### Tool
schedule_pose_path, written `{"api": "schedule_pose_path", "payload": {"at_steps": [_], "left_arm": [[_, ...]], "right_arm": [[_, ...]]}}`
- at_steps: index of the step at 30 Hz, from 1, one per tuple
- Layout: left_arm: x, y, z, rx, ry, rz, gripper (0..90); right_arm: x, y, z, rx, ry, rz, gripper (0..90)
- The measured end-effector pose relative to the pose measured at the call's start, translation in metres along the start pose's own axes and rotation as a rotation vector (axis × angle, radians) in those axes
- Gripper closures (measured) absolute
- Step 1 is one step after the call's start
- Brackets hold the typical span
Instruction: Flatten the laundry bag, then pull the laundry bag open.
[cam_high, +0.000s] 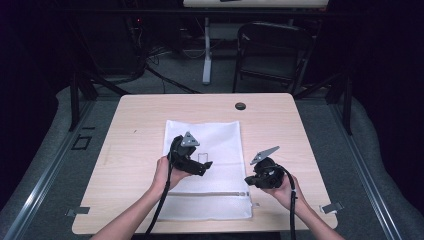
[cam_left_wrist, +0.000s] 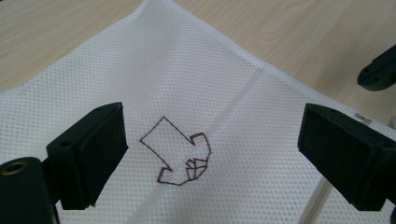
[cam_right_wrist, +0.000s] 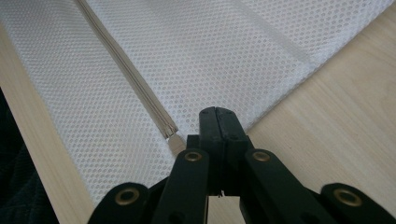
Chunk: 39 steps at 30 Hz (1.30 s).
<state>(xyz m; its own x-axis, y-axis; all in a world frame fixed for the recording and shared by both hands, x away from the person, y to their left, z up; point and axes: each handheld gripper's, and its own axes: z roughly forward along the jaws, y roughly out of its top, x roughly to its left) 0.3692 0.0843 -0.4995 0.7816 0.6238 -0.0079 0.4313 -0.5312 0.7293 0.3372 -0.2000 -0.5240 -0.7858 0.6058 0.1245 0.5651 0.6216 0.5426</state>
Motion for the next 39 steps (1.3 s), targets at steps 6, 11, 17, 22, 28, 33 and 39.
{"api": "schedule_pose_path", "payload": {"at_steps": [6,11,17,22,28,33,39], "left_arm": [[-0.013,-0.002,0.004,0.007,-0.033,0.022,7.7],[-0.026,-0.001,0.010,0.023,-0.080,0.043,7.7],[-0.049,-0.003,0.020,0.041,-0.133,0.070,7.6],[-0.062,-0.005,0.027,0.051,-0.157,0.102,7.3],[-0.072,-0.005,0.033,0.056,-0.177,0.112,10.9],[-0.080,-0.006,0.039,0.078,-0.202,0.143,18.3],[-0.089,-0.007,0.050,0.093,-0.227,0.177,33.4]], "right_arm": [[-0.003,0.002,0.006,0.007,-0.011,-0.005,90.0],[-0.006,0.002,0.015,0.030,-0.019,-0.002,90.0],[-0.005,0.003,0.023,0.031,-0.005,-0.023,90.0],[-0.006,0.003,0.027,0.041,0.002,-0.032,90.0],[-0.010,0.001,0.029,0.048,0.008,-0.022,90.0],[-0.009,0.002,0.032,0.055,0.028,-0.025,90.0],[-0.012,-0.002,0.038,0.073,0.026,-0.003,90.0]]}}
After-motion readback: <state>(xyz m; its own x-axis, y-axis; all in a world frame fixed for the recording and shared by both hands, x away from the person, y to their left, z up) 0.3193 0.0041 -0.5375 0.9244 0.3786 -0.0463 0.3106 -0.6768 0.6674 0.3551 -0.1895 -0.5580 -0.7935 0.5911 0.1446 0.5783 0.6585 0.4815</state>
